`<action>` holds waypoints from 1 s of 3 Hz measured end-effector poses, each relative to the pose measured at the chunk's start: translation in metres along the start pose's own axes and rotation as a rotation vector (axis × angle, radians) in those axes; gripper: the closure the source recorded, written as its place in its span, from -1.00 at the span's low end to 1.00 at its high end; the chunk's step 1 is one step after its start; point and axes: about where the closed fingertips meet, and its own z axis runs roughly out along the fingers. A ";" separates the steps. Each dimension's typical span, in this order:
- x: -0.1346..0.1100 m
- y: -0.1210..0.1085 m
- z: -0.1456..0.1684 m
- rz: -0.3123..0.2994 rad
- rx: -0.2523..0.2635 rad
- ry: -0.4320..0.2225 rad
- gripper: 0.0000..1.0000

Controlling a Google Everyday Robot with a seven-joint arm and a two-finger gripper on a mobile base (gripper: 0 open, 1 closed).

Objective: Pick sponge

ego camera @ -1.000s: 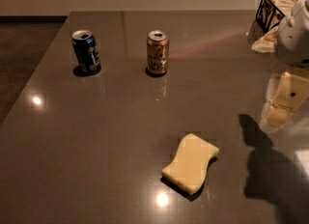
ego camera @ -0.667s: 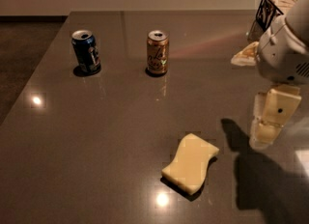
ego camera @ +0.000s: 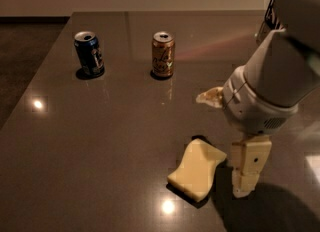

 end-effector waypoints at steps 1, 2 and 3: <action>-0.008 0.012 0.023 -0.067 -0.034 0.014 -1.00; -0.011 0.022 0.039 -0.103 -0.062 0.034 -1.00; -0.013 0.028 0.052 -0.124 -0.081 0.056 -1.00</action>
Offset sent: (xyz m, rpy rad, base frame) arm -0.0310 0.0225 -0.0583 -0.0890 0.0485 0.1583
